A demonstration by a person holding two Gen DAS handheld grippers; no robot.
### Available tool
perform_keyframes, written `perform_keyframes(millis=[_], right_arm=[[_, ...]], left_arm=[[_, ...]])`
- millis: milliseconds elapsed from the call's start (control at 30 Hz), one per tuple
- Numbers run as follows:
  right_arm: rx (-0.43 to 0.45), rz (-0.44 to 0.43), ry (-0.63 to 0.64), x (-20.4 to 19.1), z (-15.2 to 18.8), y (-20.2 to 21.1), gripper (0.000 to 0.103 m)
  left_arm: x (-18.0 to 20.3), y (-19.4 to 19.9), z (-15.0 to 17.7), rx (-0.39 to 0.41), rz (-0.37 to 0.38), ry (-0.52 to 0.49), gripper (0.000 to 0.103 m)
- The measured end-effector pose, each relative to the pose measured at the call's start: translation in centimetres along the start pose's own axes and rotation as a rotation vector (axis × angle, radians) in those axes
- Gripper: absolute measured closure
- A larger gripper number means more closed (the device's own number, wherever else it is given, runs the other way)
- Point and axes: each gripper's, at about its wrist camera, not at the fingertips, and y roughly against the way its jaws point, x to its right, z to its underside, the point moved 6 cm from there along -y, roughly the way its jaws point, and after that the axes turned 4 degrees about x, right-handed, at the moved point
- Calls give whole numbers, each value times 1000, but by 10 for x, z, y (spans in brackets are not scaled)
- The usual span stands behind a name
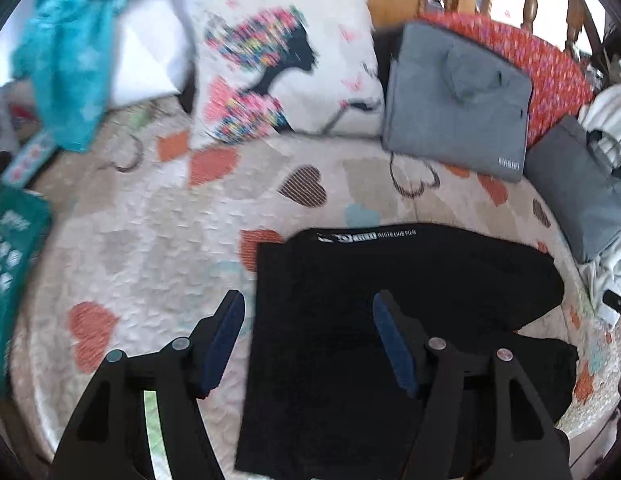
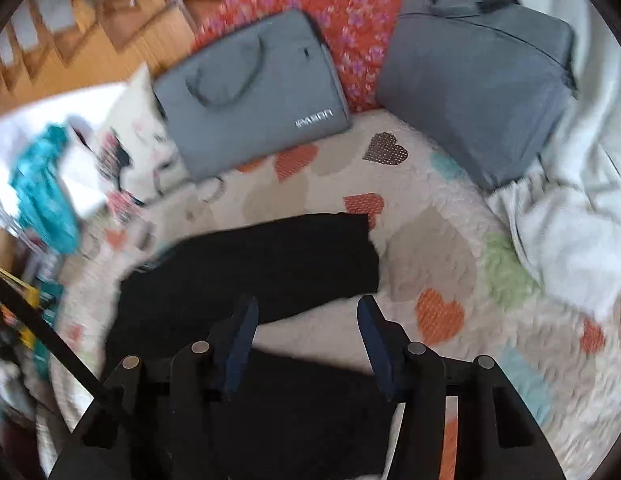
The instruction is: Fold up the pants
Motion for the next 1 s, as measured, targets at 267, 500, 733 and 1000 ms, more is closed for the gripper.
perform_keyframes(millis=[267, 500, 733, 1000], right_arm=[[-146, -79, 112, -24, -41, -100, 47], [-273, -116, 226, -44, -62, -184, 46], [-365, -114, 365, -58, -47, -227, 46], [-338, -119, 417, -66, -40, -226, 77]], left_arm=[[25, -115, -24, -130, 113, -116, 37], [65, -181, -41, -206, 201, -259, 37], [88, -221, -35, -258, 232, -383, 18], [99, -209, -37, -256, 327, -384, 74]])
